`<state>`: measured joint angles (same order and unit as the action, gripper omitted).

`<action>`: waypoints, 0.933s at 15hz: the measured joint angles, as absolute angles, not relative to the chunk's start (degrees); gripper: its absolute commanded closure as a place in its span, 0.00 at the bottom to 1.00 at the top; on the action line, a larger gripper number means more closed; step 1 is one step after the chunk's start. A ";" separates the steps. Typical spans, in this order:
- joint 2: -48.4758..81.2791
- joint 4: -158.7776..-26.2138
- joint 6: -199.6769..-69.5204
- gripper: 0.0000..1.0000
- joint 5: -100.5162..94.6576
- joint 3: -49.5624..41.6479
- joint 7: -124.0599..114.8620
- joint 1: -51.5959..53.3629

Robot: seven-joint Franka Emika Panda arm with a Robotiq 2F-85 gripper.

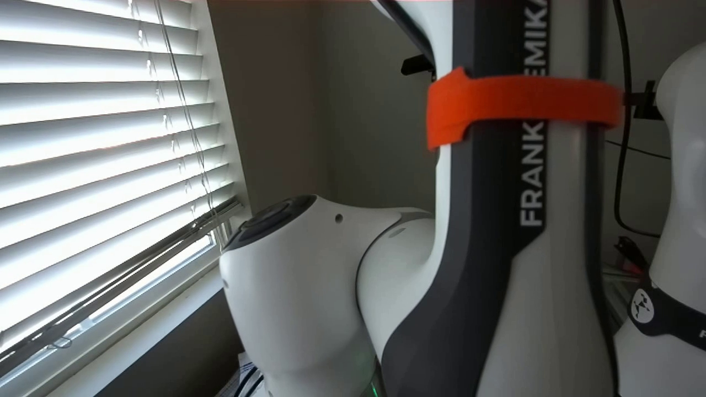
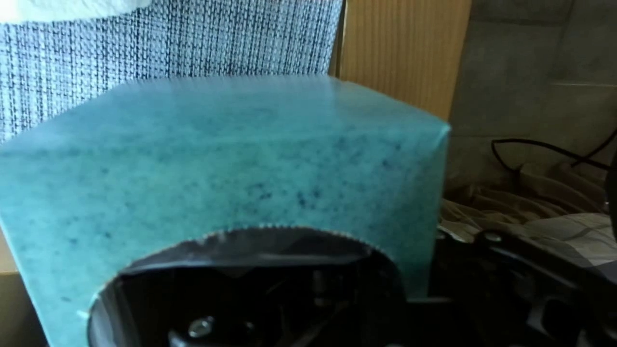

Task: Remove the box from the towel

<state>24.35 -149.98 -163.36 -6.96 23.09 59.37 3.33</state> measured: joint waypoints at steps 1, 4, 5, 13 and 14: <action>24.35 -149.91 -163.36 0.99 -6.96 23.02 59.36 3.33; 24.36 -149.76 -163.29 0.62 -6.96 22.92 59.33 3.33; 24.38 -149.76 -163.26 0.56 -6.96 22.91 59.31 3.33; 23.73 -149.94 -163.33 0.01 -6.96 22.97 58.93 3.31; 23.30 -150.06 -163.39 0.00 -6.96 23.00 58.81 3.34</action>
<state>23.30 -150.06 -163.39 -6.96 23.00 58.81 3.34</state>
